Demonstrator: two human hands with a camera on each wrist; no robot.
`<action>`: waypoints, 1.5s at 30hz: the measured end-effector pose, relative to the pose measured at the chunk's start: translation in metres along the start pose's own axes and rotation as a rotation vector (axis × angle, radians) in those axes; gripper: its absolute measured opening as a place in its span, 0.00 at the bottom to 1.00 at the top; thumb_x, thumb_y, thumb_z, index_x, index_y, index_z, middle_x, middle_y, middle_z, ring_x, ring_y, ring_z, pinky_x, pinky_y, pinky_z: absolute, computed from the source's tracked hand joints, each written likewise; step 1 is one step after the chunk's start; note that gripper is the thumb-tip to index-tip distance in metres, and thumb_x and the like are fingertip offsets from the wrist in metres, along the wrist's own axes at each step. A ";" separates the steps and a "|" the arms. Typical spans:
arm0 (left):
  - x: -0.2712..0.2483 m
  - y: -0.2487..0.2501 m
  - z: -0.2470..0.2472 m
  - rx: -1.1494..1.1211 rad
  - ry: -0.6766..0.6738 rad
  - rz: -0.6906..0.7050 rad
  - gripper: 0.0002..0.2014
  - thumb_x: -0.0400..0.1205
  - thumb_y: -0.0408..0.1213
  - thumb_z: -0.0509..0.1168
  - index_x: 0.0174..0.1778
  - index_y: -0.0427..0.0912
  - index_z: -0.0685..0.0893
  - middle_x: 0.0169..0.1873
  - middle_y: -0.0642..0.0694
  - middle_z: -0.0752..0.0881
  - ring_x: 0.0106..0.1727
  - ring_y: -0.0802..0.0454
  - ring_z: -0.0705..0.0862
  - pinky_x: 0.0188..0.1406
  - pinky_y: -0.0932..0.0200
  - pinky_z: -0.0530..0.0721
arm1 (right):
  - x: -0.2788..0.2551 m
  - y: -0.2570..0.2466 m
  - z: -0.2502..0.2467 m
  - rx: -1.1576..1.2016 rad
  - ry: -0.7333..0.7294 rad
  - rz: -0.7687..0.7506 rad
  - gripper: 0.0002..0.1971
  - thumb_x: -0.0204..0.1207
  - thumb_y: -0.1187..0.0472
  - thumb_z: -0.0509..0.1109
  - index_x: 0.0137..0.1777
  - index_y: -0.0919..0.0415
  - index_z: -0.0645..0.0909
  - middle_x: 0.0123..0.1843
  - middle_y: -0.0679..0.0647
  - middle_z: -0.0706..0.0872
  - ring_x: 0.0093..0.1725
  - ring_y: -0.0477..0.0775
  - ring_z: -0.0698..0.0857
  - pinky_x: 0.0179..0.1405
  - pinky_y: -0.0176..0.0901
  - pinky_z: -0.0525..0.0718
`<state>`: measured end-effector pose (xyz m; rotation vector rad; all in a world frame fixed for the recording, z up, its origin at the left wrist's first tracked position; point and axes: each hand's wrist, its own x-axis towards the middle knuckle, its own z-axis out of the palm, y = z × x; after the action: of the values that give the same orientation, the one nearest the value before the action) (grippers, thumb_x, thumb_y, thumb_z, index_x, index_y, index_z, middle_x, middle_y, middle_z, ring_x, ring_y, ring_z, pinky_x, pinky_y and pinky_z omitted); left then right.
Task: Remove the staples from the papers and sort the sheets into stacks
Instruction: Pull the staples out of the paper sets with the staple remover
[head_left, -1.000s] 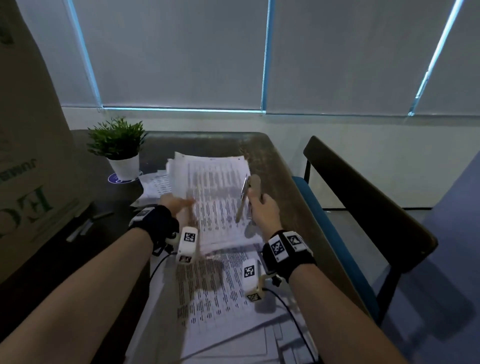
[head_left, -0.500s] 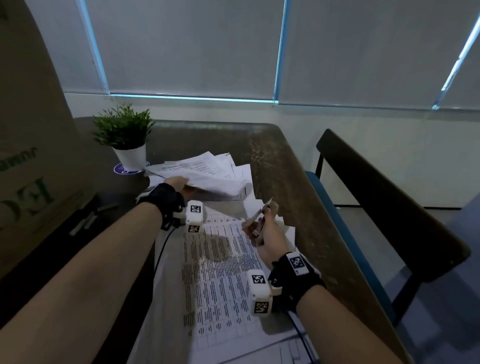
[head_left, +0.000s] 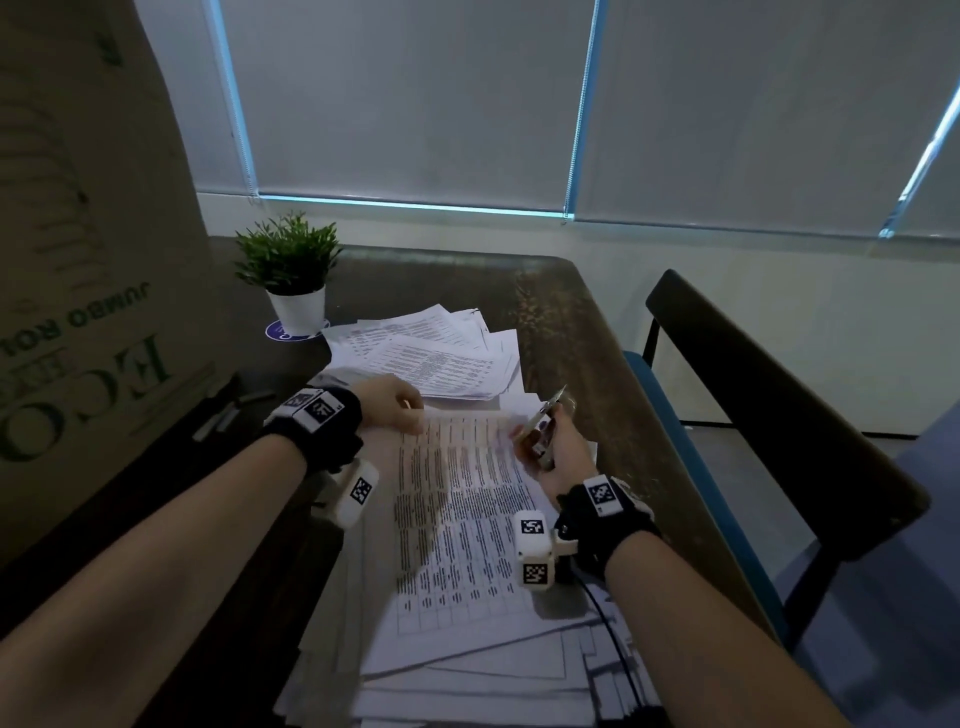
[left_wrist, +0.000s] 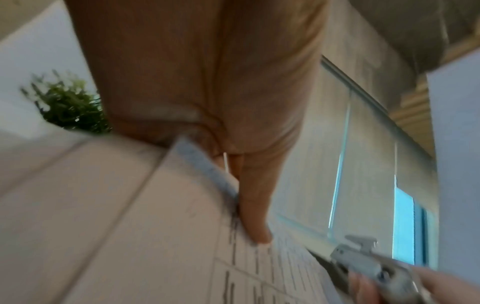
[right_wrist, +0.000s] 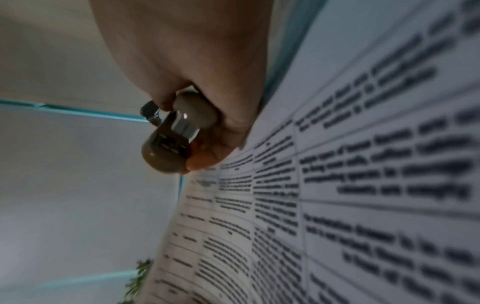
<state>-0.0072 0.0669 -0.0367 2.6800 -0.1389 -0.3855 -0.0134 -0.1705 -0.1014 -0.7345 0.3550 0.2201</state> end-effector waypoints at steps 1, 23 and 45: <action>-0.006 0.002 0.000 -0.092 0.009 0.013 0.13 0.77 0.43 0.73 0.55 0.45 0.83 0.48 0.48 0.84 0.51 0.49 0.83 0.55 0.54 0.81 | -0.005 -0.003 0.001 -0.018 -0.019 0.005 0.18 0.84 0.48 0.65 0.50 0.66 0.78 0.40 0.65 0.85 0.35 0.54 0.83 0.27 0.39 0.86; -0.014 -0.002 0.103 -1.299 0.028 -0.113 0.15 0.77 0.21 0.66 0.60 0.24 0.80 0.55 0.27 0.84 0.43 0.40 0.89 0.48 0.45 0.87 | -0.055 0.007 0.000 -1.505 -0.295 -0.361 0.28 0.77 0.60 0.72 0.75 0.46 0.71 0.65 0.57 0.83 0.61 0.59 0.84 0.59 0.46 0.82; 0.000 -0.005 0.113 -1.167 0.127 -0.257 0.15 0.72 0.28 0.76 0.48 0.26 0.81 0.36 0.34 0.85 0.27 0.49 0.85 0.28 0.59 0.86 | -0.065 0.031 0.022 -2.092 -0.313 -0.502 0.24 0.86 0.58 0.59 0.80 0.43 0.67 0.63 0.59 0.85 0.58 0.63 0.84 0.49 0.47 0.80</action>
<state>-0.0400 0.0260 -0.1370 1.5494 0.3677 -0.2466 -0.0781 -0.1382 -0.0800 -2.7482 -0.5696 0.1573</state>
